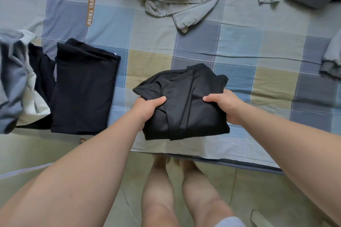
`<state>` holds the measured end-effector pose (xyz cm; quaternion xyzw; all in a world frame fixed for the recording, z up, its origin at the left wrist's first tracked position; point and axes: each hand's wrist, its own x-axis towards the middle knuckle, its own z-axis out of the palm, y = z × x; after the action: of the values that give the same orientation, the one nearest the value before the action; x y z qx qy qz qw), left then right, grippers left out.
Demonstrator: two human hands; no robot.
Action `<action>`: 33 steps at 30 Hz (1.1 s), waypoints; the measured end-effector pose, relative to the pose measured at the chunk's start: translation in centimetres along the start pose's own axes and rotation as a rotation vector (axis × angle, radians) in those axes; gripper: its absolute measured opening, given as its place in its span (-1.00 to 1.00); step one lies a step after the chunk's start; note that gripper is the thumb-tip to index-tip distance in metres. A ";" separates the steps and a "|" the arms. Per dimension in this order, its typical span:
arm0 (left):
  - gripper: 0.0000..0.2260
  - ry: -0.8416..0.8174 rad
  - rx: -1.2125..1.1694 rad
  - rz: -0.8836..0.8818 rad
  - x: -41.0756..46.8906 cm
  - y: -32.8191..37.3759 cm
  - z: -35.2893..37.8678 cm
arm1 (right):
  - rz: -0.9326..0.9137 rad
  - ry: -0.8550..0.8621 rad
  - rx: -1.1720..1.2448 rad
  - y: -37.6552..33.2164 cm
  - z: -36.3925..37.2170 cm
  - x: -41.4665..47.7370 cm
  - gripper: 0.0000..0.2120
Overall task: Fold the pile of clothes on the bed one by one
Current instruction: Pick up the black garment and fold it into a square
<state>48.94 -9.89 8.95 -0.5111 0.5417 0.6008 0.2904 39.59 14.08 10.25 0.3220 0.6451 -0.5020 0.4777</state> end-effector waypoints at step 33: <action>-0.55 0.215 0.195 0.438 -9.8 9.2 -59.4 | -0.230 -0.062 -0.183 -7.3 56.0 -17.8 -0.52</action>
<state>61.48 -66.43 27.82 -0.4120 0.7225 0.5368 0.1420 55.44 -40.34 27.26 0.1853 0.7056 -0.5022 0.4643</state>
